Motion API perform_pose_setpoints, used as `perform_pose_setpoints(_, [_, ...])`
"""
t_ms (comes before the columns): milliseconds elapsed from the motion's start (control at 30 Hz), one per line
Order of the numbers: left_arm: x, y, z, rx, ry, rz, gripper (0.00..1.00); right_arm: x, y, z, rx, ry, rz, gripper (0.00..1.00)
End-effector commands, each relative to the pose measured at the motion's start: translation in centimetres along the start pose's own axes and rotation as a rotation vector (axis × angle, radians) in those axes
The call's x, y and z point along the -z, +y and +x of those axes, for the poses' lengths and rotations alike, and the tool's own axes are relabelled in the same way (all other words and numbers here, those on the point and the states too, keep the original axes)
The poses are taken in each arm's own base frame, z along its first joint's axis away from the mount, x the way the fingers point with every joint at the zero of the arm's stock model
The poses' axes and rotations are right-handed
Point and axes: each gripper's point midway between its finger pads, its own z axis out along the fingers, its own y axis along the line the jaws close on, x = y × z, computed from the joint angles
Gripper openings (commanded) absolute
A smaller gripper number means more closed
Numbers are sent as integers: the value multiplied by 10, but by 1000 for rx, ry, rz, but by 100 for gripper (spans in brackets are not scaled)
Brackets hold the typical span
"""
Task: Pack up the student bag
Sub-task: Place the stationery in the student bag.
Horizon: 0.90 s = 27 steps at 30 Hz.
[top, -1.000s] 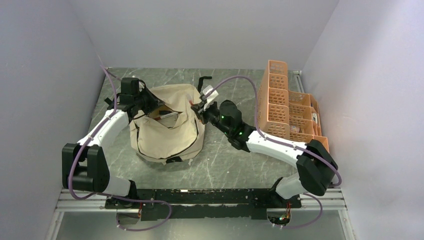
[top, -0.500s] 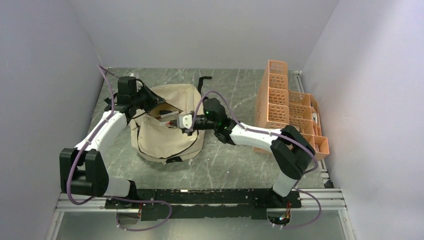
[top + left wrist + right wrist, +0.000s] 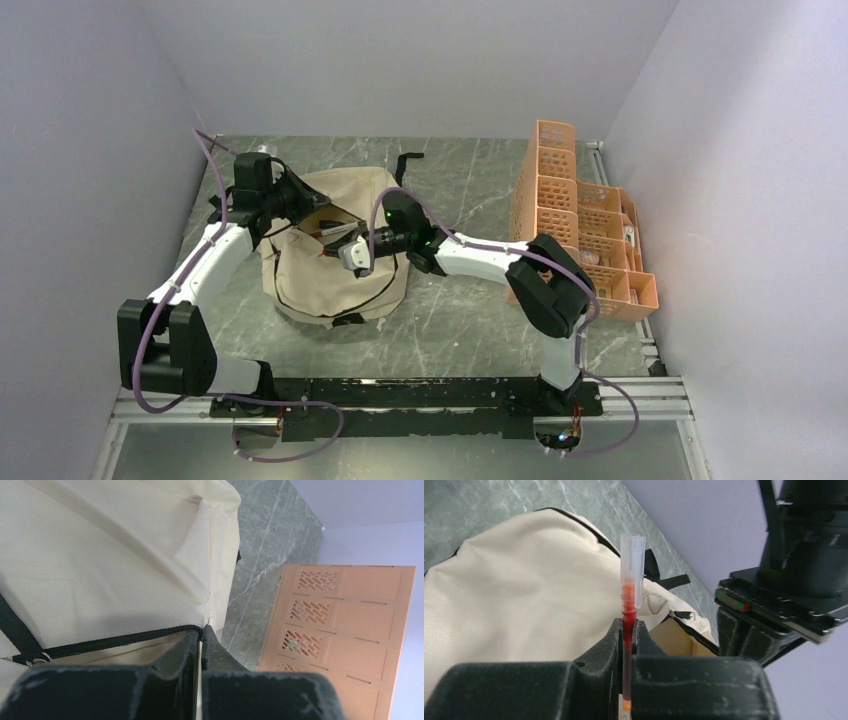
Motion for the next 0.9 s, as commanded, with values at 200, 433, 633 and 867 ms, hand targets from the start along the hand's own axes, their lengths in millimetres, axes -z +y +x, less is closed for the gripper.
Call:
perform_pose_setpoints(200, [13, -30, -10, -42, -29, 126, 5, -11, -23, 20, 122, 36, 65, 0])
perform_pose_setpoints(433, [13, -31, -11, -43, -28, 125, 5, -11, -32, 49, 149, 148, 103, 0])
perform_pose_setpoints(633, [12, -32, -12, -44, -24, 126, 5, -7, -43, 71, 137, 246, 183, 0])
perform_pose_setpoints(867, [11, -32, -11, -40, -20, 126, 5, 3, -58, 93, 140, 363, 270, 0])
